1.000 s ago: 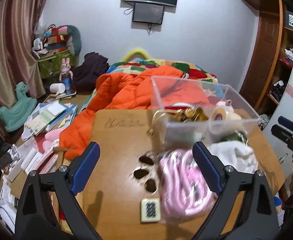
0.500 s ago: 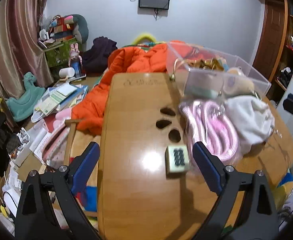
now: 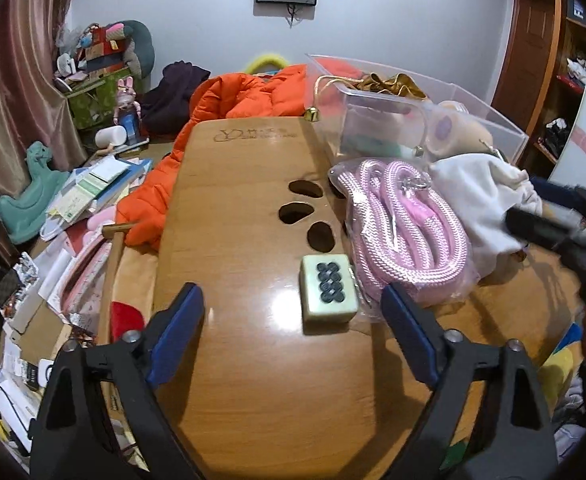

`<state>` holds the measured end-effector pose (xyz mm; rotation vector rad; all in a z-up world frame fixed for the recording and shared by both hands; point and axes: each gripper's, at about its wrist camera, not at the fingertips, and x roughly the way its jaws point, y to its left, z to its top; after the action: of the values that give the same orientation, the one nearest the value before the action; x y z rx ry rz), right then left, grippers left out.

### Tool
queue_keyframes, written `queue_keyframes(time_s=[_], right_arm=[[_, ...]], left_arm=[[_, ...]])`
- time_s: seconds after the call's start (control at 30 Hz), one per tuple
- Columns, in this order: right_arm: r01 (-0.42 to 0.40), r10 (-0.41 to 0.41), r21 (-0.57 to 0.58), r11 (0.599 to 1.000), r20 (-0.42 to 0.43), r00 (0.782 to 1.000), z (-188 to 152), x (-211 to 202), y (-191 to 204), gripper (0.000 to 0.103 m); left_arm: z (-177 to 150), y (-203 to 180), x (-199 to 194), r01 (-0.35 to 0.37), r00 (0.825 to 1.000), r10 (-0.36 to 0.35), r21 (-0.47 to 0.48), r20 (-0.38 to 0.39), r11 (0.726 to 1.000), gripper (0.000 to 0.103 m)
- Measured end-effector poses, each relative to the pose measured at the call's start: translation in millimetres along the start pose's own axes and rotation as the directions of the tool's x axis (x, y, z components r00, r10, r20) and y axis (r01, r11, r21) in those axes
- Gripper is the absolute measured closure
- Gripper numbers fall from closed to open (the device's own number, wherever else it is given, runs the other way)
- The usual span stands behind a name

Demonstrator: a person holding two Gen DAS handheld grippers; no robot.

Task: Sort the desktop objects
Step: 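Grasp the mahjong tile with the left tool while the right grasps the white drawstring bag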

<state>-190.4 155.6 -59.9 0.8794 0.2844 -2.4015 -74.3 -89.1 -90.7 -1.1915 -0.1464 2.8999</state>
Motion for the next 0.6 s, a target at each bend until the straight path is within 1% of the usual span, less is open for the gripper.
queue_keyframes(time_s=[0.07, 0.1, 0.13, 0.17, 0.23, 0.33, 0.4, 0.47, 0.5, 0.53, 0.57, 0.6], right_arm=[[0.029, -0.029, -0.013, 0.999, -0.010, 1.000, -1.6, 7.8, 3.2, 0.008], [0.043, -0.044, -0.024, 0.999, -0.016, 0.999, -2.5, 11.2, 4.9, 0.006], [0.054, -0.055, -0.033, 0.998, -0.021, 0.998, -3.3, 14.9, 6.0, 0.006], [0.064, -0.065, -0.039, 0.997, -0.028, 0.998, -4.3, 18.5, 6.6, 0.006], [0.080, -0.082, -0.050, 0.996, -0.036, 0.996, -6.3, 23.6, 7.7, 0.006], [0.096, -0.100, -0.067, 0.993, -0.053, 0.994, -10.4, 30.6, 6.0, 0.006], [0.075, -0.080, -0.054, 0.996, -0.086, 0.993, -12.2, 34.8, 2.8, 0.010], [0.039, -0.040, -0.018, 0.999, -0.089, 0.995, -12.2, 32.2, -3.0, 0.015], [0.028, -0.028, -0.003, 1.000, -0.085, 0.996, -11.7, 30.7, -5.8, 0.018], [0.015, -0.014, 0.008, 1.000, -0.083, 0.996, -11.5, 29.4, -8.3, 0.019], [0.003, -0.002, 0.013, 1.000, -0.077, 0.997, -11.6, 27.6, -10.0, 0.023], [-0.006, 0.007, 0.013, 1.000, -0.078, 0.997, -11.4, 26.6, -10.3, 0.029]], left_arm=[[2.4, 0.0, 1.6, 0.009, 1.000, -0.009, -0.009, -0.003, 1.000, 0.026], [3.0, -0.2, 1.8, 0.010, 1.000, -0.010, -0.011, -0.002, 1.000, 0.031], [3.6, -0.7, 2.2, 0.009, 1.000, -0.009, -0.011, -0.002, 1.000, 0.038], [4.0, -1.4, 2.5, 0.005, 1.000, -0.005, -0.006, -0.004, 1.000, 0.040], [4.3, -2.2, 1.1, 0.002, 1.000, -0.002, 0.001, -0.002, 1.000, 0.049], [2.6, -3.7, 0.7, -0.019, 1.000, 0.019, 0.017, 0.000, 1.000, 0.054], [1.1, -4.7, 0.6, -0.033, 0.999, 0.033, 0.028, 0.005, 0.999, 0.056], [0.8, -5.7, 0.9, -0.044, 0.999, 0.044, 0.030, 0.010, 0.999, 0.059], [1.2, -6.5, 1.3, -0.047, 0.999, 0.047, 0.030, 0.013, 0.998, 0.062], [1.3, -7.0, 1.6, -0.050, 0.999, 0.050, 0.030, 0.016, 0.998, 0.068], [1.7, -7.9, 2.3, -0.053, 0.998, 0.053, 0.030, 0.018, 0.998, 0.072], [2.6, -9.3, 3.1, -0.057, 0.998, 0.057, 0.033, 0.020, 0.998, 0.077]])
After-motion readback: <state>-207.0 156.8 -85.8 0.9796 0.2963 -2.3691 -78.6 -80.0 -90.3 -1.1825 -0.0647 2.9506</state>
